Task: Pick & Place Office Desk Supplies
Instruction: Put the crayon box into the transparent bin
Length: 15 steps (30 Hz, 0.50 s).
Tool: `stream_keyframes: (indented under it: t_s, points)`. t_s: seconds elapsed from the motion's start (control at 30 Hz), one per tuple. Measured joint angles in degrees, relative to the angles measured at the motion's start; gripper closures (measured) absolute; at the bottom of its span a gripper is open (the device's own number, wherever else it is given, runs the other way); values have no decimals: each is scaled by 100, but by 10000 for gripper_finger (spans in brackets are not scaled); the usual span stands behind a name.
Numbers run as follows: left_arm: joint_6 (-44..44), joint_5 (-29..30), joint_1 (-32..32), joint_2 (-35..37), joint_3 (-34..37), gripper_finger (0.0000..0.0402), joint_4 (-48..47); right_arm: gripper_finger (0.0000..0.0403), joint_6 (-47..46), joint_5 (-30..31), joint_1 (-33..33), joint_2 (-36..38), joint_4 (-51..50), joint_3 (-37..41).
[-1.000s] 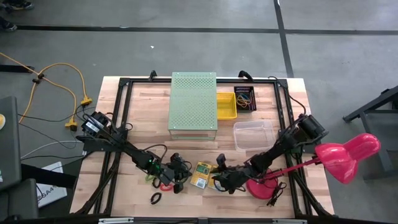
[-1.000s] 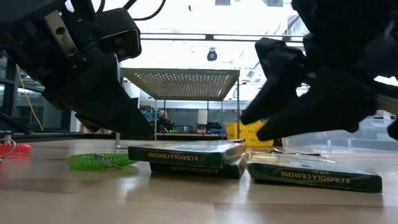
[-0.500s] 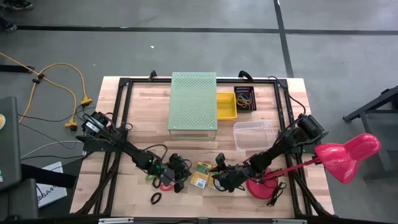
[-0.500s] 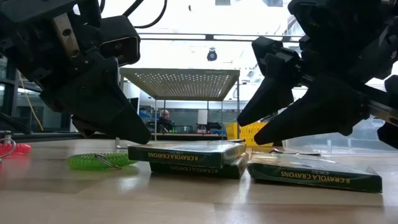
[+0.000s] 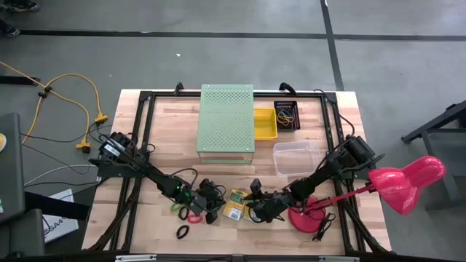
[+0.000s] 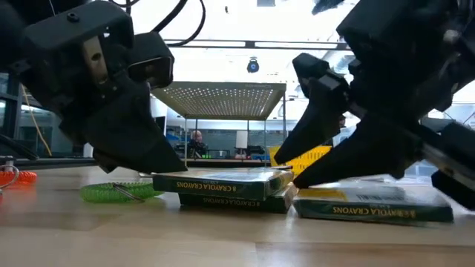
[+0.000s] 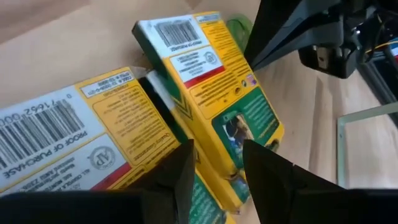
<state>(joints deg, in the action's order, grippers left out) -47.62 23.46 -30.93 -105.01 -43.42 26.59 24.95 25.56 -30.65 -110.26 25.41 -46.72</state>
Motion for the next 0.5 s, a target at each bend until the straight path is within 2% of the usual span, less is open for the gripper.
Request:
stream_keyframes:
  t_s: [0.5]
  points:
    - [168,-168,8,0,-2,401,301,276,85,-15,-2,6,10,0]
